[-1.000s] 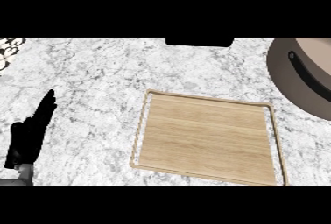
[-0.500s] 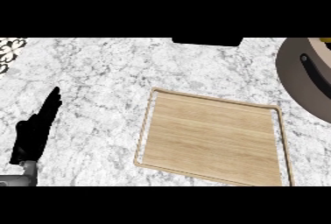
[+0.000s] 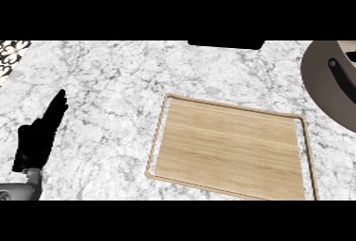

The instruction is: Pick the lemon from the tray and place it in the pot

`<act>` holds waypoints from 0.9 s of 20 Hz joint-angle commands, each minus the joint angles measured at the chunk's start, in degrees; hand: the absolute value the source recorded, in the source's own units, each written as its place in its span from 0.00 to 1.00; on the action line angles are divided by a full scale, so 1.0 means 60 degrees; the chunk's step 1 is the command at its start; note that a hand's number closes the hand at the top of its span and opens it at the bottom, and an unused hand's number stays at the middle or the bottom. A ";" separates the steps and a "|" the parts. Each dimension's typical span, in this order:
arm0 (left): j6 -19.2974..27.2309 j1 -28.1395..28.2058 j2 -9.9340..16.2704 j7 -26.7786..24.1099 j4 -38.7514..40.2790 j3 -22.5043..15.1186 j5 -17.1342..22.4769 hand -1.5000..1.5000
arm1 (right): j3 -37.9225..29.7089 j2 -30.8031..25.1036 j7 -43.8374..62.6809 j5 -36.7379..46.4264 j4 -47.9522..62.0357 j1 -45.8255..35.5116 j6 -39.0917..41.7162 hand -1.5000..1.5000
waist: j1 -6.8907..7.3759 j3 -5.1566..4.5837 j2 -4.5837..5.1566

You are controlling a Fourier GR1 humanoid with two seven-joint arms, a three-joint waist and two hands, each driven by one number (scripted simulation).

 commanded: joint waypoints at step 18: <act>-0.0178 0.0657 0.0010 -0.0010 -0.0253 0.0269 0.0046 0.50 | -0.3265 -0.0918 -0.2420 -0.3445 0.0109 -0.0031 0.1925 0.00 | -0.0392 -0.0031 -0.0255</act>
